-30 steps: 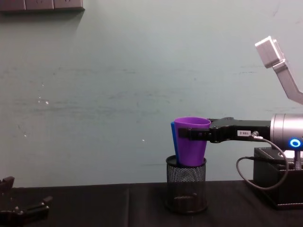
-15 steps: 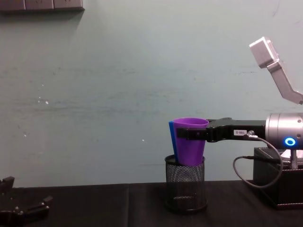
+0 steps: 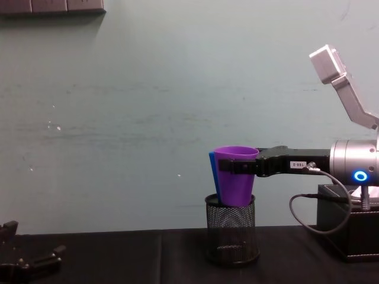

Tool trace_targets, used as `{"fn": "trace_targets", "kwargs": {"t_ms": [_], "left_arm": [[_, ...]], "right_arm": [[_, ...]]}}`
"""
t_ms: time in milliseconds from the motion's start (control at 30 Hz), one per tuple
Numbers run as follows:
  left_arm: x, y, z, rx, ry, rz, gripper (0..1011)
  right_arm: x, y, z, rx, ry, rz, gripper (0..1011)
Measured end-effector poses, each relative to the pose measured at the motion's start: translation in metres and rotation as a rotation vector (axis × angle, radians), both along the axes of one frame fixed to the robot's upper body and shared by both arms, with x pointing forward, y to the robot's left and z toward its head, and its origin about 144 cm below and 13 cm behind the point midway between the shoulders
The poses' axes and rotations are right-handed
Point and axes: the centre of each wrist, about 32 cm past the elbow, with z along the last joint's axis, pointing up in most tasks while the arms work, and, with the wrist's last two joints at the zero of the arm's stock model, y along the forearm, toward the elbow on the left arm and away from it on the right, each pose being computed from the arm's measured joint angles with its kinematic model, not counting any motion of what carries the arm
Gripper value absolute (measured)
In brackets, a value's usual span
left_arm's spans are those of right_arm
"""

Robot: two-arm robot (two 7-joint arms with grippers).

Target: Pick up one cup with a gripper and tap it against the other cup.

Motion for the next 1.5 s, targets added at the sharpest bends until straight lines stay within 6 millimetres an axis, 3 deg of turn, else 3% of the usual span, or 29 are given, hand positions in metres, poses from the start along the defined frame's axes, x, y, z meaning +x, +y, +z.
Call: {"fn": "trace_targets", "kwargs": {"t_ms": [1500], "left_arm": [[0.0, 0.0, 0.0, 0.0, 0.0, 0.0, 1000]], "right_arm": [[-0.0006, -0.0006, -0.0008, 0.0, 0.002, -0.002, 723]]}}
